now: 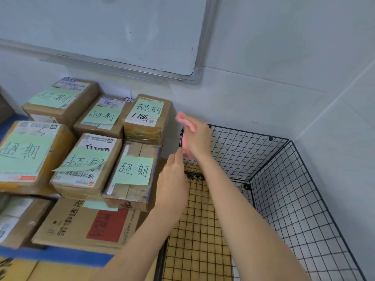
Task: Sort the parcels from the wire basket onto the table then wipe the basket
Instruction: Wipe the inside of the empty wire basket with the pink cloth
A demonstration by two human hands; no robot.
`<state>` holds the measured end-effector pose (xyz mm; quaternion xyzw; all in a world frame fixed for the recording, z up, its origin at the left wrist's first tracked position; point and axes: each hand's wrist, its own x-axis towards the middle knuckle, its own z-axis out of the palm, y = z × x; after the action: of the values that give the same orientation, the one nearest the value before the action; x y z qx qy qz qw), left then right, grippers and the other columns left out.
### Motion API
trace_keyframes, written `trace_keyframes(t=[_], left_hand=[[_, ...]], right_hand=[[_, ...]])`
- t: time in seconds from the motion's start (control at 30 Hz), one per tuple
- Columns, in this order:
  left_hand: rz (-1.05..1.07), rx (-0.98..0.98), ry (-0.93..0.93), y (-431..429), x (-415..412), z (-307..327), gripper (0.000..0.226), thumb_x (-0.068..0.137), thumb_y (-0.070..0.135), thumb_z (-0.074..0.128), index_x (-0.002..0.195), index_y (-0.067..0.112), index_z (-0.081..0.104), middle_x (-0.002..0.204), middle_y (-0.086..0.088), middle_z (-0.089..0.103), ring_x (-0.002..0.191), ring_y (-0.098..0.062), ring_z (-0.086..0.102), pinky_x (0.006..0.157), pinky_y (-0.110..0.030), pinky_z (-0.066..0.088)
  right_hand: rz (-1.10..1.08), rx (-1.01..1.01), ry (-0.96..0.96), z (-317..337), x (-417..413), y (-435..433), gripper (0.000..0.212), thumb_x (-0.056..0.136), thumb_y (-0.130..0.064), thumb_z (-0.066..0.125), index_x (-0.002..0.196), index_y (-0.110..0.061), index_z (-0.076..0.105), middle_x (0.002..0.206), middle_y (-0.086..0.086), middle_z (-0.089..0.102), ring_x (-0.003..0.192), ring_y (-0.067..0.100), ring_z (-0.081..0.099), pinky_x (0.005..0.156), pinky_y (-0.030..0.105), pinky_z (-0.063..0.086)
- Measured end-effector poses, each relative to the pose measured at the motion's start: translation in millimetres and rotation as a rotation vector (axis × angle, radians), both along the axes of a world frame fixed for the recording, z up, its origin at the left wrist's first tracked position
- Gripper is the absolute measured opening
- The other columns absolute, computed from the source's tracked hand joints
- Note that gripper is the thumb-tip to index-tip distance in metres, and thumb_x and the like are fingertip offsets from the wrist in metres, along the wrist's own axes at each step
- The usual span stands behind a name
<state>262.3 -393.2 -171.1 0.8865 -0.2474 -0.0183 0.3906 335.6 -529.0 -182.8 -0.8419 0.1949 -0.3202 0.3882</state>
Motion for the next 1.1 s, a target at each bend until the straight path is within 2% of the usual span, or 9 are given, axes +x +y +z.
trace_keyframes(t=[0.13, 0.23, 0.3, 0.4, 0.63, 0.77, 0.9, 1.0, 1.1], left_hand=[[0.006, -0.010, -0.002, 0.7, -1.4, 0.2, 0.066, 0.093, -0.006, 0.051, 0.153, 0.013, 0.031, 0.142, -0.006, 0.048, 0.116, -0.020, 0.057, 0.093, -0.028, 0.047], [0.024, -0.017, 0.008, -0.8, -1.7, -0.5, 0.066, 0.094, -0.003, 0.052, 0.153, 0.015, 0.030, 0.143, -0.004, 0.048, 0.117, -0.017, 0.057, 0.095, -0.025, 0.046], [0.029, -0.029, 0.009, -1.0, -2.9, -1.4, 0.066, 0.094, -0.002, 0.053, 0.153, 0.016, 0.030, 0.141, -0.003, 0.049, 0.115, -0.016, 0.058, 0.094, -0.024, 0.047], [0.039, -0.029, 0.011, -1.3, -1.8, -3.2, 0.067, 0.095, -0.001, 0.053, 0.154, 0.018, 0.028, 0.142, -0.001, 0.048, 0.116, -0.014, 0.057, 0.094, -0.023, 0.046], [0.037, 0.025, -0.009, -1.6, 0.7, -3.1, 0.065, 0.095, -0.001, 0.051, 0.154, 0.017, 0.028, 0.139, -0.003, 0.049, 0.109, -0.016, 0.059, 0.090, -0.026, 0.050], [0.034, 0.067, -0.029, 2.2, 2.7, -1.2, 0.065, 0.096, -0.001, 0.048, 0.154, 0.018, 0.027, 0.141, -0.003, 0.049, 0.107, -0.017, 0.060, 0.086, -0.027, 0.051], [0.035, 0.062, -0.028, 1.8, -1.1, -0.5, 0.064, 0.096, 0.001, 0.049, 0.153, 0.019, 0.028, 0.138, -0.002, 0.051, 0.106, -0.017, 0.061, 0.086, -0.027, 0.052], [0.040, 0.038, -0.009, -1.2, -3.0, -1.6, 0.063, 0.095, 0.001, 0.051, 0.152, 0.019, 0.029, 0.140, -0.003, 0.051, 0.110, -0.019, 0.061, 0.092, -0.034, 0.053], [0.055, 0.047, -0.025, -2.6, -3.7, -1.6, 0.062, 0.096, 0.000, 0.049, 0.152, 0.018, 0.030, 0.143, -0.004, 0.050, 0.116, -0.021, 0.058, 0.094, -0.032, 0.050]], right_hand=[[-0.032, 0.216, -0.054, 24.3, -36.2, -24.2, 0.030, 0.099, -0.017, 0.052, 0.116, -0.032, 0.072, 0.112, -0.026, 0.067, 0.098, -0.016, 0.060, 0.089, 0.008, 0.046], [-0.293, 0.156, -0.158, 39.0, -53.7, -68.0, 0.040, 0.097, -0.007, 0.046, 0.119, -0.031, 0.070, 0.122, -0.020, 0.067, 0.100, -0.009, 0.064, 0.091, 0.019, 0.053], [-0.418, 0.058, -0.095, 37.1, -57.8, -93.7, 0.038, 0.098, -0.009, 0.046, 0.122, -0.028, 0.069, 0.128, -0.015, 0.065, 0.107, -0.002, 0.063, 0.096, 0.023, 0.052], [-0.370, -0.035, 0.104, 10.2, -64.4, -105.6, 0.035, 0.102, -0.013, 0.043, 0.122, -0.025, 0.069, 0.136, -0.010, 0.060, 0.125, 0.008, 0.056, 0.103, 0.019, 0.037], [-0.021, 0.016, 0.080, -6.7, -27.3, -70.6, 0.033, 0.101, -0.009, 0.047, 0.121, -0.024, 0.069, 0.133, -0.011, 0.063, 0.123, 0.005, 0.055, 0.110, 0.025, 0.037], [0.052, -0.149, 0.124, -8.0, -47.9, -83.8, 0.035, 0.103, -0.012, 0.046, 0.130, -0.028, 0.064, 0.139, -0.012, 0.057, 0.126, 0.001, 0.050, 0.111, 0.023, 0.034], [-0.161, -0.335, 0.155, -12.8, -108.1, -146.4, 0.041, 0.101, -0.007, 0.041, 0.130, -0.025, 0.063, 0.139, -0.007, 0.058, 0.128, 0.006, 0.051, 0.110, 0.029, 0.039], [-0.337, -0.298, 0.172, -15.1, -130.1, -168.6, 0.039, 0.101, -0.005, 0.040, 0.126, -0.022, 0.066, 0.137, -0.002, 0.060, 0.124, 0.013, 0.055, 0.101, 0.020, 0.035], [-0.344, -0.161, 0.121, -15.5, -104.2, -152.2, 0.039, 0.099, -0.001, 0.042, 0.122, -0.019, 0.068, 0.136, 0.001, 0.060, 0.125, 0.017, 0.056, 0.103, 0.022, 0.034]])
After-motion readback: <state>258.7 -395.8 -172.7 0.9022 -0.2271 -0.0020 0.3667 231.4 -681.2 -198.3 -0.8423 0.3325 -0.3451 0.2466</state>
